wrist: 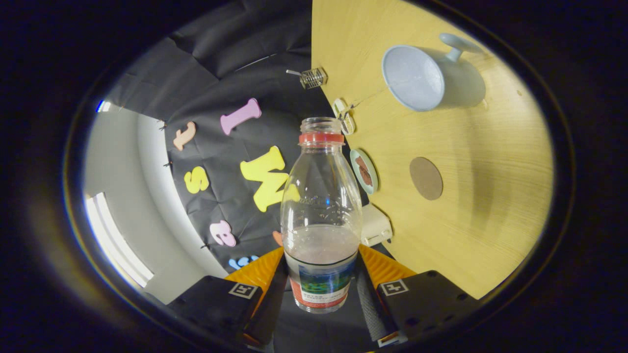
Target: Take the bottle from table, then pour the juice into the cup, finally place the bottle on the coaster
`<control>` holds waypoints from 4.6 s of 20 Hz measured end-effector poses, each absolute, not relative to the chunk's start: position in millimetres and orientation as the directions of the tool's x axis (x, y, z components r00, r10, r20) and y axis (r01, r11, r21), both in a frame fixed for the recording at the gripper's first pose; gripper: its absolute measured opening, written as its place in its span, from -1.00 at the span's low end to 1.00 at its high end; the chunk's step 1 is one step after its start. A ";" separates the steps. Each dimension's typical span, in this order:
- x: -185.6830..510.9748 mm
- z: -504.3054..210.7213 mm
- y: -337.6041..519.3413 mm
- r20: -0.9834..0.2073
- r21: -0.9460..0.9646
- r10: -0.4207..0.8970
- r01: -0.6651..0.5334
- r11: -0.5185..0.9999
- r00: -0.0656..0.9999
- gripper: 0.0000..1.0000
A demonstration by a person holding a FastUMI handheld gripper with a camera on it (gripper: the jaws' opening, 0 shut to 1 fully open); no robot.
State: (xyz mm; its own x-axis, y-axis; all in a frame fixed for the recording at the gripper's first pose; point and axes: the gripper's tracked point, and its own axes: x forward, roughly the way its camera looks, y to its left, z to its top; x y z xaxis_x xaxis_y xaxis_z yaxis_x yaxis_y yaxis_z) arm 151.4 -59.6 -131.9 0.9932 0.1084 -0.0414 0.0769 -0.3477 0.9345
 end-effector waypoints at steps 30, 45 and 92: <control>153.5 -116.6 -74.6 -0.038 0.874 0.120 0.091 -0.477 0.992 0.51; 156.3 -117.3 -74.9 -0.044 0.878 0.105 0.089 -0.470 0.993 0.51; 145.9 -110.7 -59.2 -0.206 0.045 -0.022 0.032 0.998 0.978 0.54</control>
State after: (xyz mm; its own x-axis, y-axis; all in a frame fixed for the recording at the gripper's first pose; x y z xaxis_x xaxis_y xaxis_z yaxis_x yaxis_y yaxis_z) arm 145.9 -59.2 -110.7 0.9783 -0.0224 -0.2059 0.0323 0.9985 0.0448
